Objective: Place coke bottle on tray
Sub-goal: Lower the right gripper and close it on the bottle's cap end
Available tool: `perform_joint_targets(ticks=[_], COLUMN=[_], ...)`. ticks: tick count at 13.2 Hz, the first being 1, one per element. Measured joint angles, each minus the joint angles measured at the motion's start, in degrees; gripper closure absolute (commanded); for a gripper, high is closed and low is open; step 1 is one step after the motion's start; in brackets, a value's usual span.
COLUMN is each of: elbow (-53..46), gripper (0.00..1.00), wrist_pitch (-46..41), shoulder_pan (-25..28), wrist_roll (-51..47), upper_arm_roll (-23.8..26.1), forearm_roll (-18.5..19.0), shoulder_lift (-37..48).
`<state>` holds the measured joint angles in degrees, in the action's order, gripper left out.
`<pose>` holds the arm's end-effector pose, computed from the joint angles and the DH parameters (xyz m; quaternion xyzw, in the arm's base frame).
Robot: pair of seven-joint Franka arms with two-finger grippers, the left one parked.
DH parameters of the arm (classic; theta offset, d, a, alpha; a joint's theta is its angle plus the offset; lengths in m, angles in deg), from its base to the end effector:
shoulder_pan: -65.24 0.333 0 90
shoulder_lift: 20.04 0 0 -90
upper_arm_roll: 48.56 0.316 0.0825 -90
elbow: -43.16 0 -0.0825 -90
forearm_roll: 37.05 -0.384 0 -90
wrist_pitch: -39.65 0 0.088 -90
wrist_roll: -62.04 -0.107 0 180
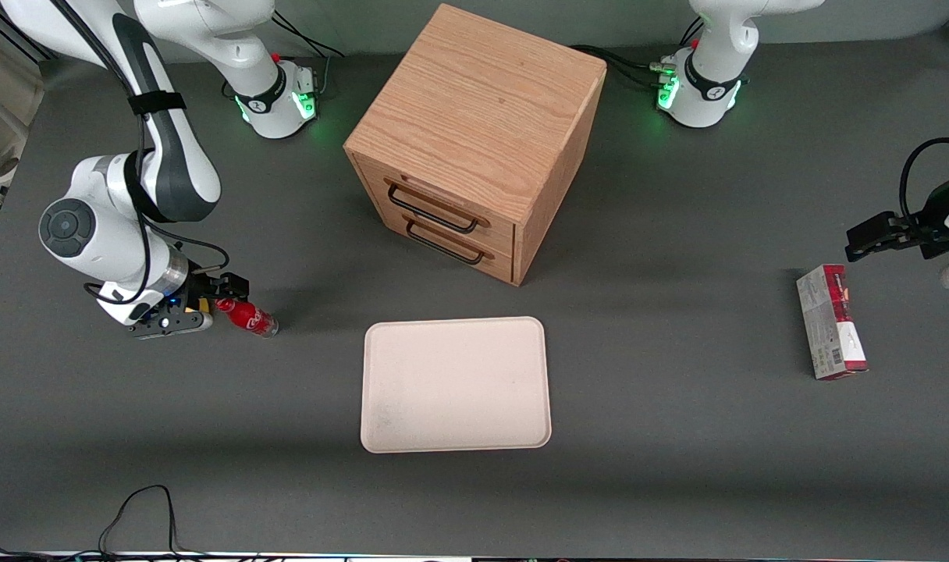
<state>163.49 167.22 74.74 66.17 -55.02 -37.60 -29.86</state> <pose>0.5641 0.0312 0.3355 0.9979 0.0601 -0.0220 0.0057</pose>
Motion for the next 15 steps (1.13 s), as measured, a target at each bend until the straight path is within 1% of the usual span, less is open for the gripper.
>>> perform_joint_targets(ticks=[1, 6, 12, 14, 15], elbow=[0.0, 0.0, -0.1, -1.6, -4.0], gripper=[0.99, 1.00, 1.00, 1.00, 1.00], wrist_pitch=[0.0, 1.1, 1.3, -1.6, -5.7], shoulder_pan=[0.0, 0.7, 1.1, 1.1, 1.1], wrist_roll=[0.0, -2.9, -3.4, -3.5, -3.5], upper_arm_roll=[0.0, 0.0, 0.1, 0.1, 0.1], forearm_roll=[0.0, 0.0, 0.0, 0.0, 0.0], shoulder_lift=[0.0, -0.2, -0.3, -0.2, -0.2])
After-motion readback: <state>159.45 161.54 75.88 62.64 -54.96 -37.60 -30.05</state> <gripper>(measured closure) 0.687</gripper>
